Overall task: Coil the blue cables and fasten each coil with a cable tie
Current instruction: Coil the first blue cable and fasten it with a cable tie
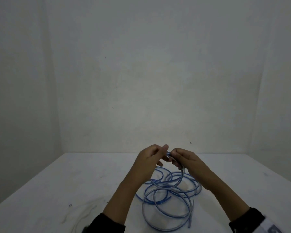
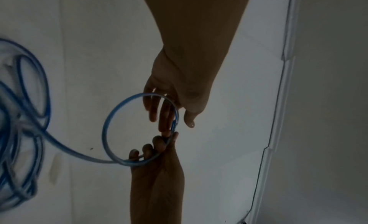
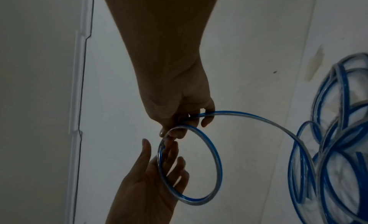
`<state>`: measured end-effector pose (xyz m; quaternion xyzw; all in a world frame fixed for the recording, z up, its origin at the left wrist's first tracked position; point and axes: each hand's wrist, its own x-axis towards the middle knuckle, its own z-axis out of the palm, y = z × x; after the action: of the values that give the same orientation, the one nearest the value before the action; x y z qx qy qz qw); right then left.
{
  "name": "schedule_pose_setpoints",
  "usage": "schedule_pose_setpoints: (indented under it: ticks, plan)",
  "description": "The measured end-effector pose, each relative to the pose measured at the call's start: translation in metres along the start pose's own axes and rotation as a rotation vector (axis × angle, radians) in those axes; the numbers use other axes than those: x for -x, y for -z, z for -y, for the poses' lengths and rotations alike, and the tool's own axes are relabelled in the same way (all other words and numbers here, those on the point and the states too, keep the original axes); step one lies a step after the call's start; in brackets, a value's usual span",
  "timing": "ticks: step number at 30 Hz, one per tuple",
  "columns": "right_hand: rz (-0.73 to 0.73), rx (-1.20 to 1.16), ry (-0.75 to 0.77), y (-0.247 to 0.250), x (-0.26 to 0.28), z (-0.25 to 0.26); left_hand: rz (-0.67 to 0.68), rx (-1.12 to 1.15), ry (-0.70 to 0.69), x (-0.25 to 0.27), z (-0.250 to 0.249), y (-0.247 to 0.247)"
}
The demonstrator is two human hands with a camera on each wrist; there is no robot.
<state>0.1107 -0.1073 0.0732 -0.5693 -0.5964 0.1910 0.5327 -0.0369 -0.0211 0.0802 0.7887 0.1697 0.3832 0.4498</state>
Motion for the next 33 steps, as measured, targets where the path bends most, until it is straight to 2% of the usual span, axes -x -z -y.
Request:
schedule_pose_setpoints:
  ticks: [2,5,8,12,14,17,21,23,28,31,33]
  plan:
    - [-0.019,0.028,0.003,-0.001,-0.004,-0.002,0.021,-0.044,-0.010,0.000,0.003,0.000]
    - [-0.054,0.070,0.008,-0.003,-0.007,-0.005,-0.019,-0.098,-0.037,0.002,0.007,-0.001]
    - [-0.075,0.064,0.023,-0.004,-0.006,-0.005,-0.047,-0.138,0.011,0.002,0.007,-0.003]
    - [0.030,0.071,0.031,0.000,0.004,-0.011,-0.191,0.059,0.062,0.000,0.004,0.002]
    - [0.032,0.047,0.068,0.003,0.006,-0.016,-0.190,0.106,0.074,0.000,0.005,0.005]
    - [-0.028,0.013,0.118,0.009,0.002,-0.017,-0.112,0.242,0.114,0.000,0.002,0.008]
    - [-0.049,0.158,0.196,0.017,-0.012,0.001,0.067,0.469,0.250,-0.005,-0.015,0.018]
    - [-0.054,0.259,0.216,0.021,-0.020,0.014,0.178,0.447,0.262,-0.013,-0.026,0.027]
    - [-0.076,0.460,0.283,0.034,-0.040,0.055,0.316,0.368,0.143,-0.036,-0.053,0.052]
    - [-0.077,0.487,0.285,0.037,-0.051,0.072,0.463,0.382,0.218,-0.045,-0.070,0.061]
    - [-0.067,0.461,0.295,0.036,-0.054,0.078,0.476,0.388,0.256,-0.050,-0.076,0.064]
